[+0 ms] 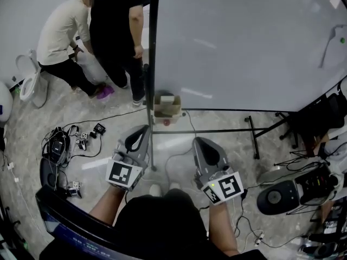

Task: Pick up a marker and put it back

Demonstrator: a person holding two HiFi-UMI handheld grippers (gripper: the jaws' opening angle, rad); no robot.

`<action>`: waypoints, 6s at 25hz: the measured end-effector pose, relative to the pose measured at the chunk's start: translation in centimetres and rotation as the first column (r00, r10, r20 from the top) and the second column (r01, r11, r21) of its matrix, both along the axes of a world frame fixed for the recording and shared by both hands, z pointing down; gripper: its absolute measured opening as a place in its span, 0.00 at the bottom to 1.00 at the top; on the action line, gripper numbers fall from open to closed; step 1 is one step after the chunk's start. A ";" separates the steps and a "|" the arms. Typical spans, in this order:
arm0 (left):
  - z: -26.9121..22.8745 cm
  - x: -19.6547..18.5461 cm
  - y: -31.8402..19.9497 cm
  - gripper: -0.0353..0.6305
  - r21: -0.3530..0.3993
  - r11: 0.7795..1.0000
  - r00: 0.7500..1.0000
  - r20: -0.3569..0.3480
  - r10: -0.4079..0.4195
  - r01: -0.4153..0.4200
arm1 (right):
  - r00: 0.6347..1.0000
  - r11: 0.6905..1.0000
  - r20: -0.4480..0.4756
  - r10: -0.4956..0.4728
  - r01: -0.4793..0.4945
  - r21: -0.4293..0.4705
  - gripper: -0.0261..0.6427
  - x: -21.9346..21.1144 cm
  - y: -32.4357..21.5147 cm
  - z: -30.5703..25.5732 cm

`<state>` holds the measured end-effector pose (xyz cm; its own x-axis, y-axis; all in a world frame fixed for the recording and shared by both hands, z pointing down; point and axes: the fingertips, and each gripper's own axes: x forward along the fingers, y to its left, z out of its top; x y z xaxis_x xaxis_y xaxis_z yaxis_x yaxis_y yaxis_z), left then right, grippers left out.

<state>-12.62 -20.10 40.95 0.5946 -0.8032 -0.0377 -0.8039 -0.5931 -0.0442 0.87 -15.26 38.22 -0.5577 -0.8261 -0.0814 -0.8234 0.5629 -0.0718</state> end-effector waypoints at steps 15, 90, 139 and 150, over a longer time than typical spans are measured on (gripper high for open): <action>1.5 6.7 -4.0 0.08 0.000 1.000 0.995 0.097 -0.011 0.011 | 0.998 0.998 0.008 -0.061 0.061 -0.012 0.05 4.6 -3.9 -0.2; 0.8 7.1 -4.8 0.16 0.074 0.996 0.985 0.161 -0.069 0.058 | 0.994 0.994 -0.021 -0.109 0.108 -0.004 0.05 2.9 -4.0 -0.1; -3.6 4.2 -1.7 0.16 0.116 0.990 0.990 0.103 -0.091 0.079 | 0.994 0.994 -0.021 -0.110 0.111 0.022 0.05 2.6 -3.1 -1.5; -2.0 6.3 -4.2 0.16 0.105 0.994 0.994 0.110 -0.022 0.010 | 0.999 0.999 -0.029 -0.035 0.035 0.014 0.05 4.6 -4.4 -0.7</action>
